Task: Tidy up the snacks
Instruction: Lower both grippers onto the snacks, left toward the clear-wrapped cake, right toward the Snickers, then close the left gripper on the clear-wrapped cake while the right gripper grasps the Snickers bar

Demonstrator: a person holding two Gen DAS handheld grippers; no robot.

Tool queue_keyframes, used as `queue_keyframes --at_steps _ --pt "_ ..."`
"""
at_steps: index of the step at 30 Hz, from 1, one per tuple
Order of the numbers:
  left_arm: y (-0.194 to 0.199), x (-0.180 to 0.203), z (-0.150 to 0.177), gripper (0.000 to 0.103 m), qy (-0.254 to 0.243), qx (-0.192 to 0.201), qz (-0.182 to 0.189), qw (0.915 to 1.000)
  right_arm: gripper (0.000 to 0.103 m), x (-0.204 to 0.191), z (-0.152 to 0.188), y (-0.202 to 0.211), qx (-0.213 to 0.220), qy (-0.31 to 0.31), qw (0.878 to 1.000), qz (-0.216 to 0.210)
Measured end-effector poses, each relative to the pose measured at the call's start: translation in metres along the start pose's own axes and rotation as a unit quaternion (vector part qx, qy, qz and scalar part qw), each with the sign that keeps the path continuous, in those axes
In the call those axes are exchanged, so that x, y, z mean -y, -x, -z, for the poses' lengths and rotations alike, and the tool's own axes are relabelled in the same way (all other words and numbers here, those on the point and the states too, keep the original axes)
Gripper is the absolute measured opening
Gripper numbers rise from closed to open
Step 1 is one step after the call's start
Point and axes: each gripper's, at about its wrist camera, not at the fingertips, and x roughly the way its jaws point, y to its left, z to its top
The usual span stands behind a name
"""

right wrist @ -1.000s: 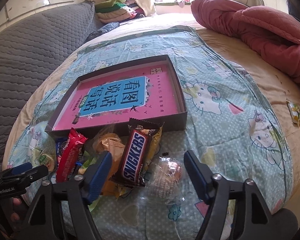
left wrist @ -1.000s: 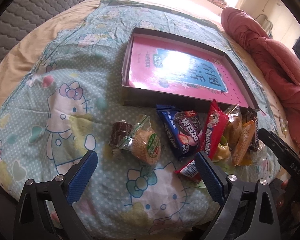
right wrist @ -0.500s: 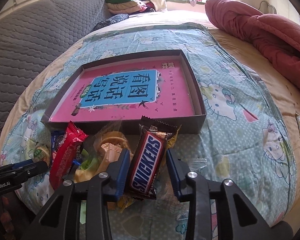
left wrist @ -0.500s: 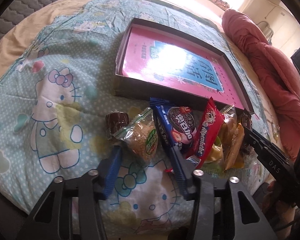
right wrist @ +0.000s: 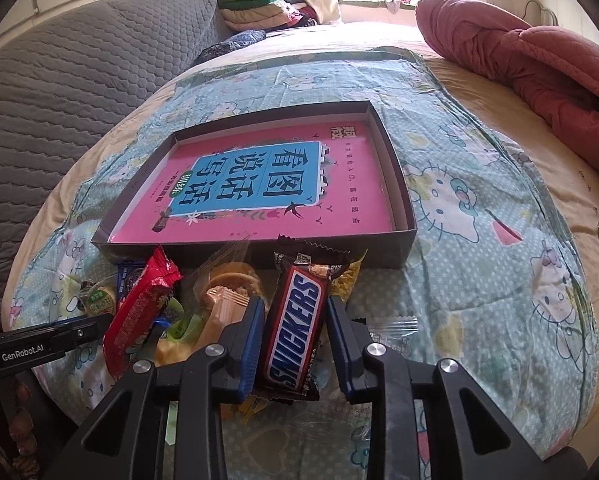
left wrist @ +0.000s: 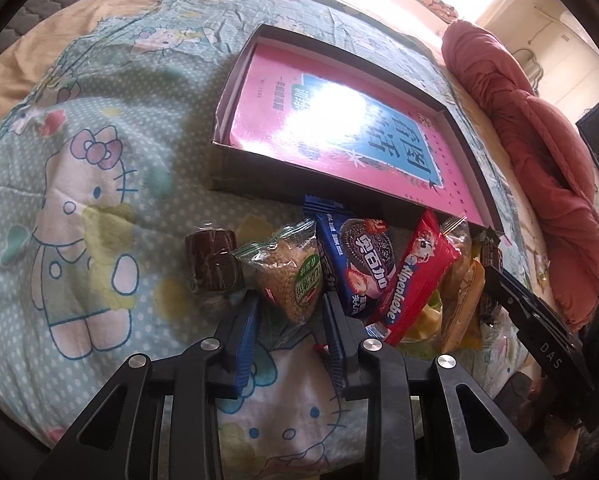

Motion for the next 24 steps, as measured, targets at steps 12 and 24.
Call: queue_keyframes --at_steps 12,24 --pt "0.0 0.001 -0.008 0.025 -0.011 0.012 0.03 0.9994 0.03 -0.002 0.0 0.008 0.019 0.005 1.0 0.002" --pt "0.017 0.005 -0.012 0.024 -0.029 0.04 0.022 0.9985 0.022 -0.006 -0.001 0.017 0.032 0.017 0.999 -0.008"
